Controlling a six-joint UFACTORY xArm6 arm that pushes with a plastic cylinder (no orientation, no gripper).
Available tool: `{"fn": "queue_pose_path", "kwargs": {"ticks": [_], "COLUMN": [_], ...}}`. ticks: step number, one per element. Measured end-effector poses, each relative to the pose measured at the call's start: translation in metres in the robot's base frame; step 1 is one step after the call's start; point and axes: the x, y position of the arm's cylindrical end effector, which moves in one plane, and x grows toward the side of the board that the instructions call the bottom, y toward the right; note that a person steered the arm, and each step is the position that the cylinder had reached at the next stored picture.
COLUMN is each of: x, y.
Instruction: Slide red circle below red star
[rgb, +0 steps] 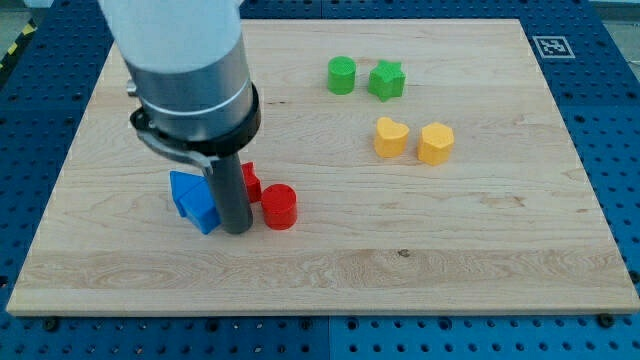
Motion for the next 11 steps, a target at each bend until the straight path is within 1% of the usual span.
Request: {"fn": "queue_pose_path", "kwargs": {"ticks": [1,3,4,6,7,8,9,11], "x": [-0.022,-0.032,-0.025,0.019,0.03,0.03,0.029,-0.003], "y": [-0.009,-0.006,0.005,0.018,0.033,0.047,0.048,0.048]}}
